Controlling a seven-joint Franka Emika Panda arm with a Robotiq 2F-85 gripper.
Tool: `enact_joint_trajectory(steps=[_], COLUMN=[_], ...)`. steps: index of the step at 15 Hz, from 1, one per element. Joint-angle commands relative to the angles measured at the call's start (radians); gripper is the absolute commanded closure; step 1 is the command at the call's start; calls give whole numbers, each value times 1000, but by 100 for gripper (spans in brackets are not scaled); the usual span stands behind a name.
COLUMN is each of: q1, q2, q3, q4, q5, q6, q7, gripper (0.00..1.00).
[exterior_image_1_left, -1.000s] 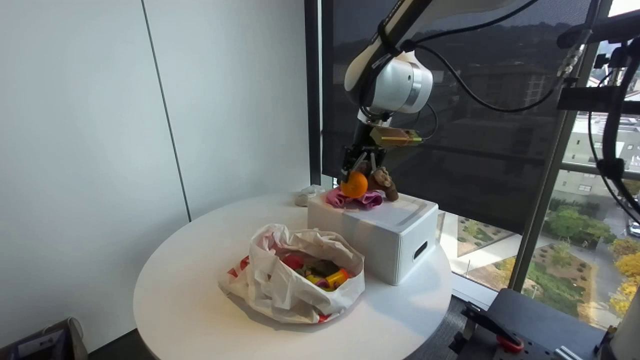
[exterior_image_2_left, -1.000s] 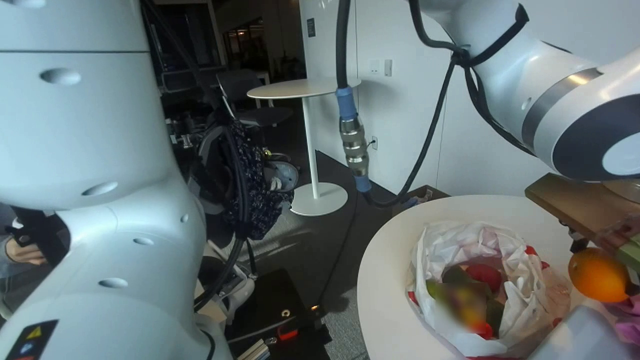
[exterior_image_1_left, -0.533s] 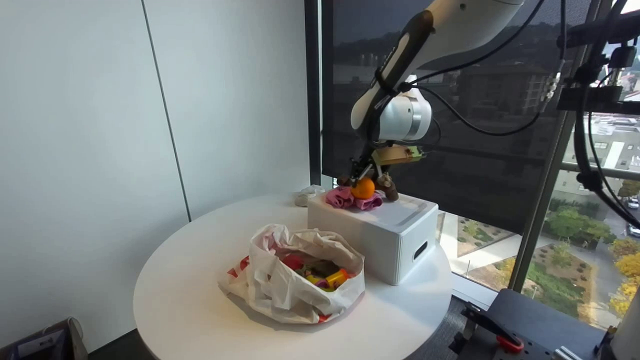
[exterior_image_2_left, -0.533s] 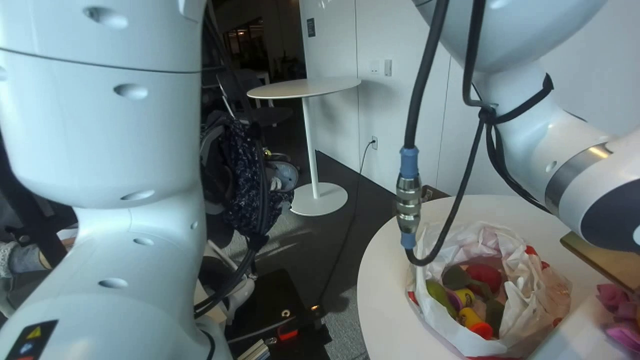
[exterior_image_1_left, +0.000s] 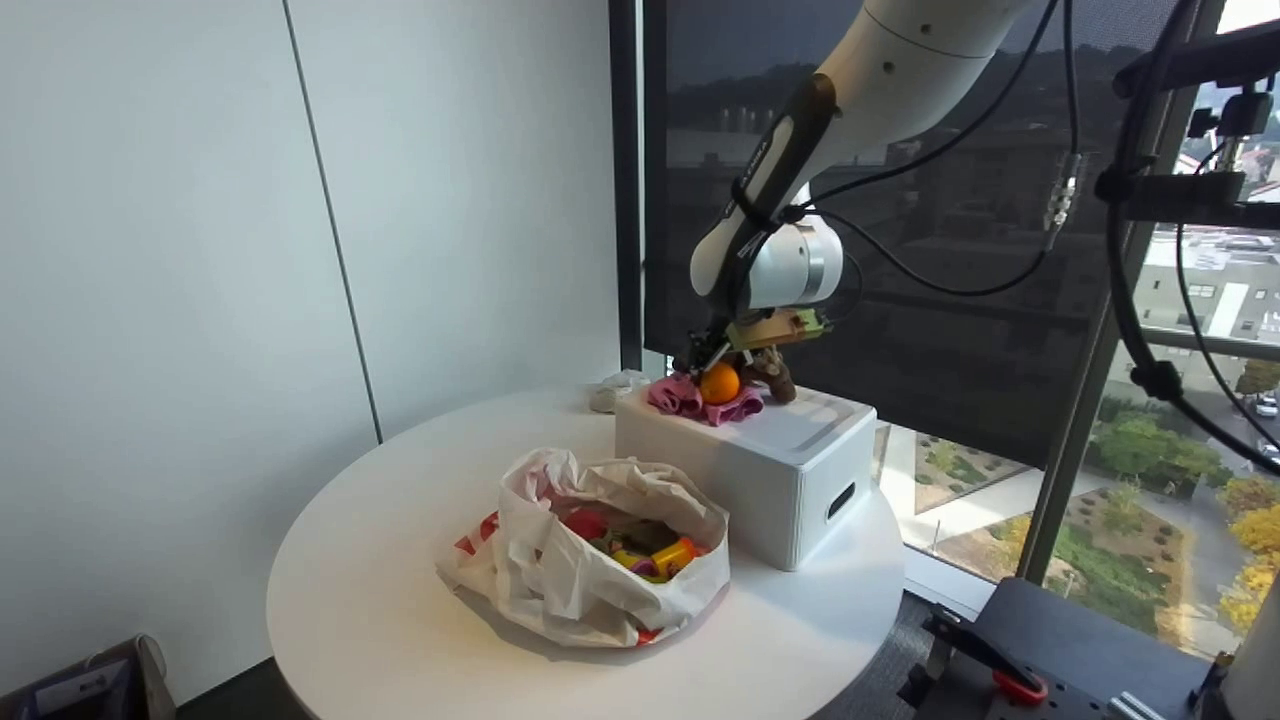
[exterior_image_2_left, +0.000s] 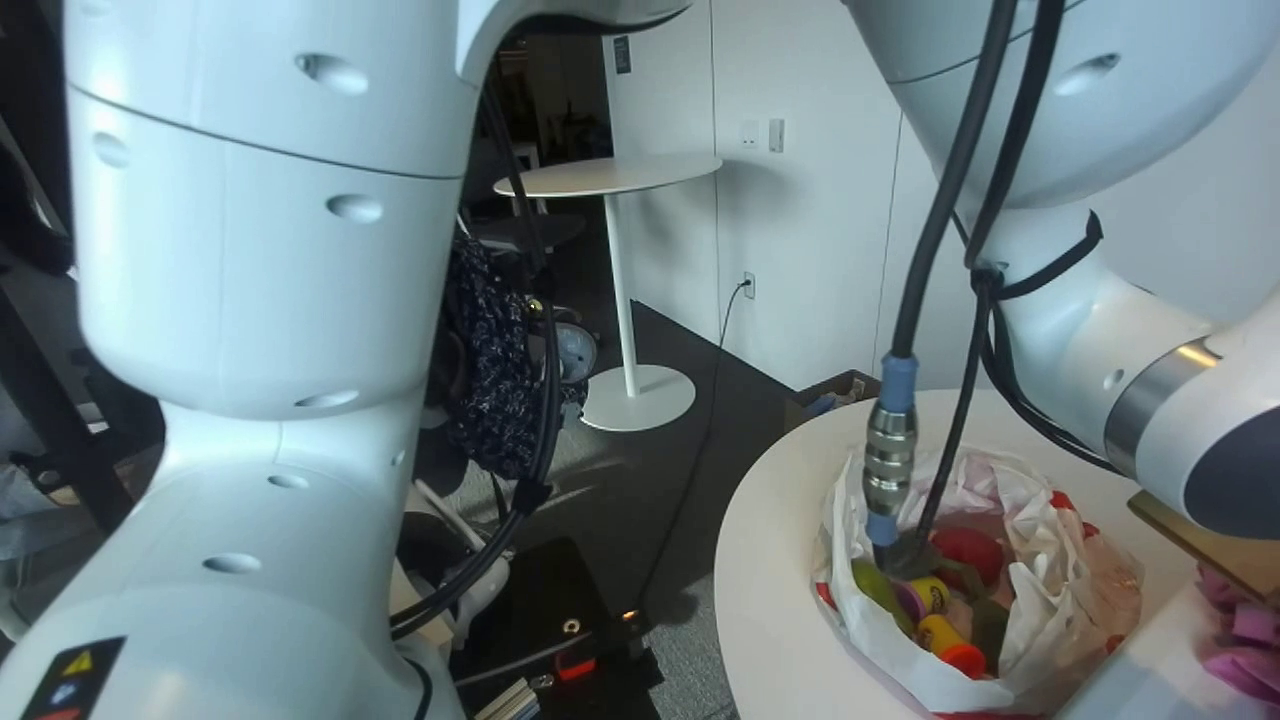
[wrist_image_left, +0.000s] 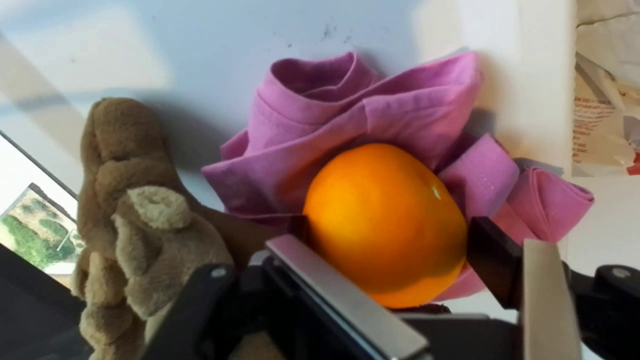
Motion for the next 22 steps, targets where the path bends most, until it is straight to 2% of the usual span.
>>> enact_joint_trajectory(steps=[1,5,7,8,10,13,14,15,16,19,20,22], q1=[14,46,176,255,359,577,623,615,594,569,495,418], q2=[-34,-128,-150,-148,-112,-65,-119,-169,-214,-290,-307,-290], q3=[6,7,-136,-239,-383,-616,-622,-568,-490,-311,-193,-44], q4=[-38,-144,-196,-206,-174,-120,-179,-223,-273,-365,-379,-378], q5=[-22,-59,-200,-311,-482,-747,-777,-765,-718,-546,-487,-339], q6=[40,102,143,162,171,149,109,70,35,-39,-74,-148], q7=[12,-2,69,121,193,356,369,337,277,155,107,9], gripper=[0,0,1,0,0,0,0,0,0,0,0,0])
